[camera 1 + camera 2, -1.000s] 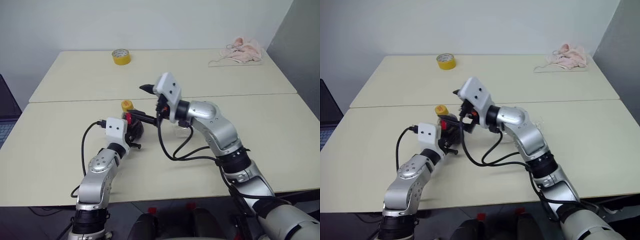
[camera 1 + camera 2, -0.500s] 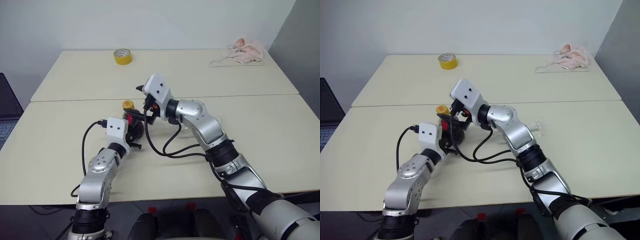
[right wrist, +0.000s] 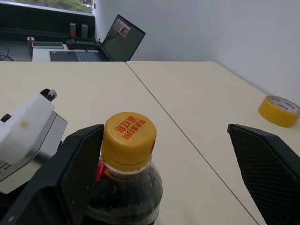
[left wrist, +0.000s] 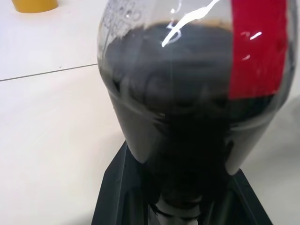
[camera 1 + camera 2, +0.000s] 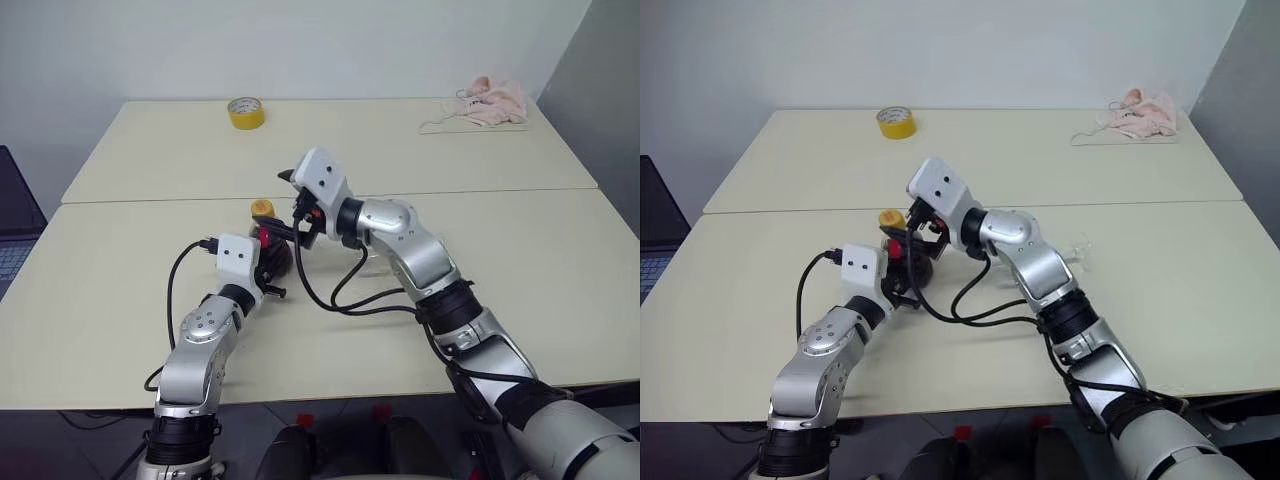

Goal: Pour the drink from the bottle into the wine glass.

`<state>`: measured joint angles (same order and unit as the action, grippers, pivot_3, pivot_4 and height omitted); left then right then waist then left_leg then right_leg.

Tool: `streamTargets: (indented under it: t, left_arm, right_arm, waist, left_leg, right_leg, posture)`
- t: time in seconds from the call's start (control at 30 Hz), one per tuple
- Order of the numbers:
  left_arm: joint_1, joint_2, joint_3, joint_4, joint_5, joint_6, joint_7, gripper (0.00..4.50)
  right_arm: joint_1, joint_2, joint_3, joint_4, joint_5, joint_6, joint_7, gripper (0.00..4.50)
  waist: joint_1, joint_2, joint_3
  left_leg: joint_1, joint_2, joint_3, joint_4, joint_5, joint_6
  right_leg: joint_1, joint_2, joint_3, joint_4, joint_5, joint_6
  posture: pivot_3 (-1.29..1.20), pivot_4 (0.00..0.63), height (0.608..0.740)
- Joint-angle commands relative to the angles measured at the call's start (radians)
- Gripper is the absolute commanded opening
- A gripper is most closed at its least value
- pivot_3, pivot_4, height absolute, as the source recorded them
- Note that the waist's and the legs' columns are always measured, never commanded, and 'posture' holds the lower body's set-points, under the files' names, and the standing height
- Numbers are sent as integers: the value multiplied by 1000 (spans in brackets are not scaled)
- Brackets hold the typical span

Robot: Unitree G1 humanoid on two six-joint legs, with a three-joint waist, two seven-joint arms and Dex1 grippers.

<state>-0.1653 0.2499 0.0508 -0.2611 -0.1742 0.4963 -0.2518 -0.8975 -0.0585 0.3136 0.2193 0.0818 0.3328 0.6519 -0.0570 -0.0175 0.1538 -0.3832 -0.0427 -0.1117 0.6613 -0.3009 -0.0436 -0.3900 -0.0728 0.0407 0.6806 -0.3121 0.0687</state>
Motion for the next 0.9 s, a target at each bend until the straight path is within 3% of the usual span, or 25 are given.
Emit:
streamTargets:
  t: [0.03,0.3,0.4,0.63,0.9]
  left_arm:
    - [2,8,19,-22,-1,-24,1,791]
    - [-5,9,18,-16,2,-26,-1,772]
    - [-4,10,19,-17,2,-26,-2,772]
    - [-5,12,18,-17,2,-25,-3,772]
    - [-3,11,17,-15,3,-27,-3,771]
  right_arm:
    - [21,-41,-71,-82,18,29,-19,4500]
    - [44,-68,-63,-137,34,80,-2,4500]
    - [43,-71,-59,-203,91,193,47,4500]
    - [5,-16,-43,-245,114,305,21,4500]
    - [-29,51,-12,-158,79,297,-27,4500]
  waist:
    - [0,0,0]
    - [-1,0,0]
    - [0,0,0]
    - [0,0,0]
    - [0,0,0]
  left_leg:
    - [0,0,0,0,0,0]
    - [0,0,0,0,0,0]
    - [0,0,0,0,0,0]
    - [0,0,0,0,0,0]
    - [0,0,0,0,0,0]
  right_leg:
    - [0,0,0,0,0,0]
    - [0,0,0,0,0,0]
    - [0,0,0,0,0,0]
    - [0,0,0,0,0,0]
    - [0,0,0,0,0,0]
  posture:
    - [0,150,740]
    - [0,150,740]
    - [0,150,740]
    - [0,150,740]
    - [0,150,740]
